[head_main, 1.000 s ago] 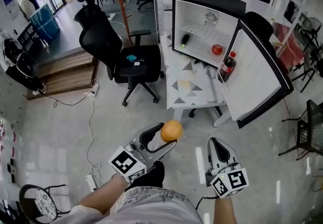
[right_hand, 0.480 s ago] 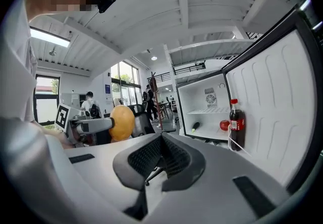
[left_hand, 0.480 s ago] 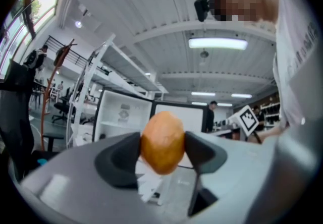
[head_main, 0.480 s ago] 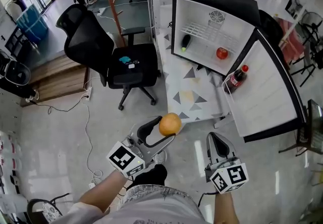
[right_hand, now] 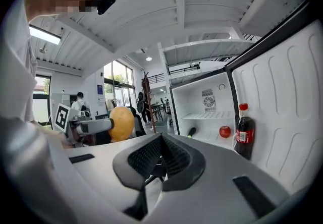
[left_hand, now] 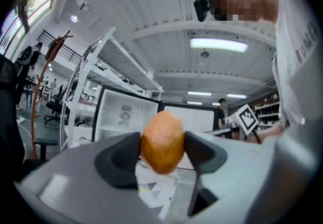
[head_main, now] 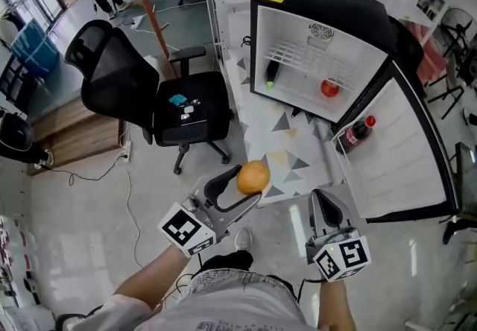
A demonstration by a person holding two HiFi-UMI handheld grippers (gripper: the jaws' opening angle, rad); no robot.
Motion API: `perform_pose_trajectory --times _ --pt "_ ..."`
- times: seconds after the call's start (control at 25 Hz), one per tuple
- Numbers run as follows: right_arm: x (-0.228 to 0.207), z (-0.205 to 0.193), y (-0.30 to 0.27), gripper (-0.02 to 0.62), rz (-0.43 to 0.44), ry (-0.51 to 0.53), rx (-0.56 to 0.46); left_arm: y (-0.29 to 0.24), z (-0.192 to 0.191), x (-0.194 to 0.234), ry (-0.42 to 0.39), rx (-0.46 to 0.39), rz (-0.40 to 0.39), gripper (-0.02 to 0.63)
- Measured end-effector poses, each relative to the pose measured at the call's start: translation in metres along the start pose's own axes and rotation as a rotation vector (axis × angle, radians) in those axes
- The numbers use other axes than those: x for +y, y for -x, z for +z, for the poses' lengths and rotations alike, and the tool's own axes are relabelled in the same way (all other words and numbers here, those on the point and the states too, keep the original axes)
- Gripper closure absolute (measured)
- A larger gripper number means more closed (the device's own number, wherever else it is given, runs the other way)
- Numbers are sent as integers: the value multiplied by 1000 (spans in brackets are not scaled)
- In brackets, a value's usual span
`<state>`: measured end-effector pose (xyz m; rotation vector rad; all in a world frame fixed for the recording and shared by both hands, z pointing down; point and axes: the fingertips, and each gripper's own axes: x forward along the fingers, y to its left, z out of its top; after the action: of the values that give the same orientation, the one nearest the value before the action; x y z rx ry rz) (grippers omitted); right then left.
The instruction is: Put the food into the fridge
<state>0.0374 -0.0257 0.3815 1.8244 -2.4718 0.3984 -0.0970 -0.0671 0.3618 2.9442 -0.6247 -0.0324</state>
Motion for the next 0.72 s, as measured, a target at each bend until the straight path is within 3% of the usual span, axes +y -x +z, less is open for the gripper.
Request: perform_pose_trajectory --times 0.72 --pt "-28 19 -48 606 -45 -11 -14 -44 13 49 -9 1 -38 325"
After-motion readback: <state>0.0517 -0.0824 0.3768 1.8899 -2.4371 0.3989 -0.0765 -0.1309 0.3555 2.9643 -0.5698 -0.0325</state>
